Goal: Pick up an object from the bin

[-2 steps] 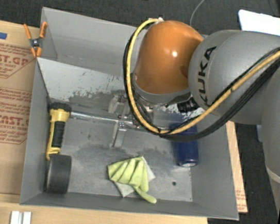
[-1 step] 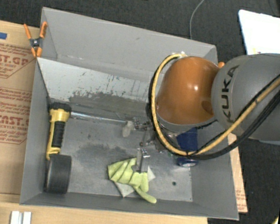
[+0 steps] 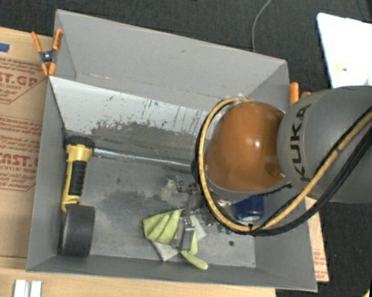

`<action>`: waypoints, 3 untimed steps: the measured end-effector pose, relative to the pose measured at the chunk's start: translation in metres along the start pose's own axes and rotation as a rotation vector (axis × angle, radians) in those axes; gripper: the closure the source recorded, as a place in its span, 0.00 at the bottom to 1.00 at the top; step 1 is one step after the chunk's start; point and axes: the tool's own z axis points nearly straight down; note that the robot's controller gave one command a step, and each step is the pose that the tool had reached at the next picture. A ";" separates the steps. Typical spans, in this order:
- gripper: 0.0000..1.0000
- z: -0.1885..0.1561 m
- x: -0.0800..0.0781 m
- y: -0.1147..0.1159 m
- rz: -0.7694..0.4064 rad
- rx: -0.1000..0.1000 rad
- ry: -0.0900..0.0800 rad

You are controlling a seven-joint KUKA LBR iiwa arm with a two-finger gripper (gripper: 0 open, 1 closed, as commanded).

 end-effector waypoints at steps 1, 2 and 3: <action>0.00 0.016 -0.013 -0.047 -0.058 0.005 0.003; 0.00 0.088 -0.009 -0.046 0.002 -0.002 -0.001; 1.00 0.085 -0.001 -0.050 0.102 0.003 -0.010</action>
Offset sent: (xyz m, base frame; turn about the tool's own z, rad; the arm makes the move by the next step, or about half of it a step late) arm 0.0172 -0.0442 -0.0850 0.0024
